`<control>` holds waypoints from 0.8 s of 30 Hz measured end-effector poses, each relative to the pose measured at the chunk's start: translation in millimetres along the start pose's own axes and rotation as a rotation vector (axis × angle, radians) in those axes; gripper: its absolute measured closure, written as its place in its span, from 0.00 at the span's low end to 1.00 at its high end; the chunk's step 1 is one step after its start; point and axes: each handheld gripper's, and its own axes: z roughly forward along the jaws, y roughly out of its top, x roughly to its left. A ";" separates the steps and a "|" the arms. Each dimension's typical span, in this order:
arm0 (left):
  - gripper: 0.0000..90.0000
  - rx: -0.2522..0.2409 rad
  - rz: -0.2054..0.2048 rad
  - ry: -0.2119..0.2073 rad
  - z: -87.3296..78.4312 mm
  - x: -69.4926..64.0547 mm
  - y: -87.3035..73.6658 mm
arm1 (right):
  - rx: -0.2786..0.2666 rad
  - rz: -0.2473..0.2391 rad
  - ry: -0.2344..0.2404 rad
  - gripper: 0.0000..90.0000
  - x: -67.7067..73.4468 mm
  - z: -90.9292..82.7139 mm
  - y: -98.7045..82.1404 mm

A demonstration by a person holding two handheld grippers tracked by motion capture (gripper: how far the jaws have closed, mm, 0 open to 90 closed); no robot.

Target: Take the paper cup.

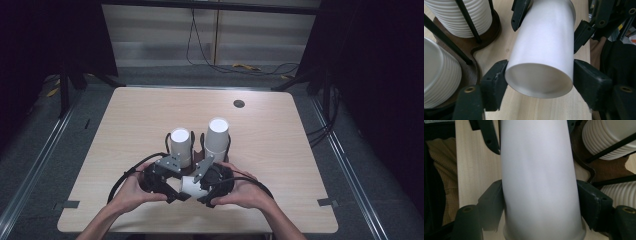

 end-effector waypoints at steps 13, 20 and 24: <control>0.31 0.018 -0.014 -0.034 4.6 -1.0 0.5 | -0.007 -0.007 0.027 0.32 5.1 1.1 4.5; 0.28 0.006 -0.022 -0.029 3.4 0.4 -0.6 | -0.023 -0.008 0.019 0.32 6.0 0.5 6.4; 0.29 0.010 -0.027 -0.052 3.9 0.4 -0.8 | -0.025 -0.010 0.023 0.32 7.7 1.0 7.5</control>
